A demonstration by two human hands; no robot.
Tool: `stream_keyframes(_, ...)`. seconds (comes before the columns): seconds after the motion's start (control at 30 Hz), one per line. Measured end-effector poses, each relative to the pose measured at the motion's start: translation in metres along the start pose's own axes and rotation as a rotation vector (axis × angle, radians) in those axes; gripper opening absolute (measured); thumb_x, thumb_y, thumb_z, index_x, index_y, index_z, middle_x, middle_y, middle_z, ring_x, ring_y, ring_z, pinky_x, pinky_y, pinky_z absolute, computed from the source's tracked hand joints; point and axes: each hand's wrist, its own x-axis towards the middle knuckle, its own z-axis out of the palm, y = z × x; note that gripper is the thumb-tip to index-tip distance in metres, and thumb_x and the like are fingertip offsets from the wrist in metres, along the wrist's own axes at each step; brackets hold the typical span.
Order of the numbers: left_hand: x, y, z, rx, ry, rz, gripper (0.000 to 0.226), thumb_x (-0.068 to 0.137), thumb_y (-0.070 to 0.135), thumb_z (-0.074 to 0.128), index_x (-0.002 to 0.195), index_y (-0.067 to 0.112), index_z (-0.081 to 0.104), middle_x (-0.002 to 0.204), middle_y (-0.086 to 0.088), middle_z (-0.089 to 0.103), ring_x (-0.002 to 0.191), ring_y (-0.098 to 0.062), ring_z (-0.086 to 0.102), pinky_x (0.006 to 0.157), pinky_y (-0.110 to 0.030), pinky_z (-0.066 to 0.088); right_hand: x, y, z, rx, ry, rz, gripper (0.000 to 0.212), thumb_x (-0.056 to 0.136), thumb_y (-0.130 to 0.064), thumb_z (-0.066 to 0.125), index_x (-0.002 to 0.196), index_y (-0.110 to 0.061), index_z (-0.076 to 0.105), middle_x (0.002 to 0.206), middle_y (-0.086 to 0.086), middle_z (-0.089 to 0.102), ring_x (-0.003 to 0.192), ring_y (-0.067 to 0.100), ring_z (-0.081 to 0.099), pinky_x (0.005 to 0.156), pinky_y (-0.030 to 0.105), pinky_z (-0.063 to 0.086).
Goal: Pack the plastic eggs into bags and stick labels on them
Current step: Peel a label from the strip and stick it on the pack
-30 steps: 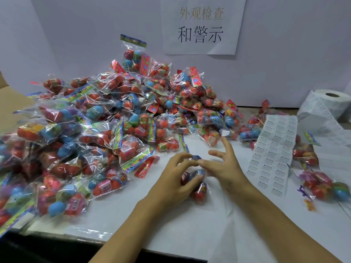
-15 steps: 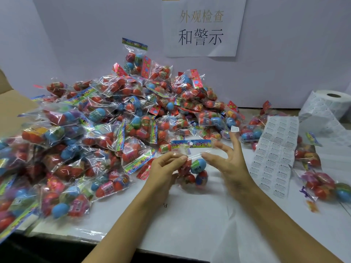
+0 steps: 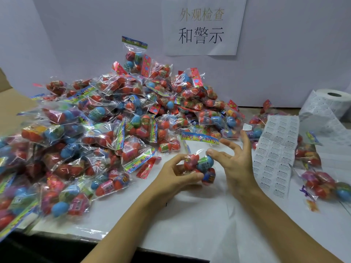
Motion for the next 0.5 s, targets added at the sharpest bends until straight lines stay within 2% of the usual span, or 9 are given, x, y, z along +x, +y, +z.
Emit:
stream_keyframes(0.13, 0.0022, 0.0, 0.0023, -0.061, 0.056, 0.006, 0.055, 0.071, 0.007, 0.086, 0.122, 0.01, 0.067, 0.111, -0.023, 0.074, 0.097, -0.038, 0.074, 0.076, -0.043, 0.062, -0.0015, -0.0028, 0.0019, 0.036, -0.011, 0.026, 0.087, 0.073, -0.013, 0.089, 0.143, -0.03, 0.041, 0.12, -0.005, 0.061, 0.093, 0.007, 0.073, 0.076, 0.021, 0.057)
stream_keyframes(0.2, 0.0049, 0.0013, 0.0017, -0.107, 0.137, 0.027, 0.05, 0.072, 0.003, 0.083, 0.12, 0.008, 0.068, 0.109, -0.021, 0.075, 0.094, -0.036, 0.075, 0.072, -0.043, 0.062, -0.0013, -0.0063, 0.0024, 0.111, 0.004, 0.061, 0.06, 0.072, -0.023, 0.088, 0.125, -0.022, 0.059, 0.115, -0.005, 0.064, 0.097, 0.008, 0.072, 0.087, 0.029, 0.057)
stream_keyframes(0.23, 0.006, 0.0025, 0.0004, -0.136, 0.176, 0.04, 0.048, 0.073, 0.002, 0.083, 0.118, 0.007, 0.068, 0.109, -0.021, 0.074, 0.093, -0.035, 0.075, 0.07, -0.043, 0.062, -0.0012, -0.0077, 0.0018, 0.141, 0.01, 0.083, 0.043, 0.076, -0.025, 0.083, 0.115, -0.019, 0.065, 0.113, -0.003, 0.068, 0.097, 0.009, 0.071, 0.088, 0.034, 0.056)
stream_keyframes(0.33, 0.0079, 0.0061, -0.0037, -0.205, 0.252, 0.07, 0.041, 0.079, 0.005, 0.082, 0.117, 0.009, 0.068, 0.113, -0.021, 0.074, 0.091, -0.035, 0.075, 0.069, -0.044, 0.061, -0.0012, -0.0071, -0.0027, 0.122, -0.026, 0.118, 0.006, 0.089, -0.012, 0.071, 0.095, -0.012, 0.073, 0.111, 0.002, 0.071, 0.097, 0.011, 0.067, 0.081, 0.034, 0.054)
stream_keyframes(0.43, 0.0082, 0.0074, -0.0032, -0.203, 0.263, 0.081, 0.042, 0.083, 0.007, 0.079, 0.123, 0.008, 0.065, 0.113, -0.022, 0.074, 0.088, -0.035, 0.075, 0.071, -0.041, 0.061, -0.0051, -0.0066, -0.0021, 0.023, -0.12, 0.097, 0.018, 0.086, -0.009, 0.075, 0.071, -0.018, 0.077, 0.099, -0.016, 0.071, 0.094, 0.008, 0.067, 0.078, 0.03, 0.053)
stream_keyframes(0.5, 0.0077, 0.0073, -0.002, -0.206, 0.243, 0.087, 0.052, 0.079, 0.005, 0.082, 0.127, 0.006, 0.062, 0.114, -0.024, 0.073, 0.091, -0.035, 0.075, 0.074, -0.039, 0.061, -0.0096, -0.0084, 0.0008, -0.038, -0.17, 0.09, 0.008, 0.076, -0.019, 0.079, 0.068, -0.02, 0.078, 0.101, -0.018, 0.069, 0.096, 0.008, 0.066, 0.08, 0.028, 0.054)
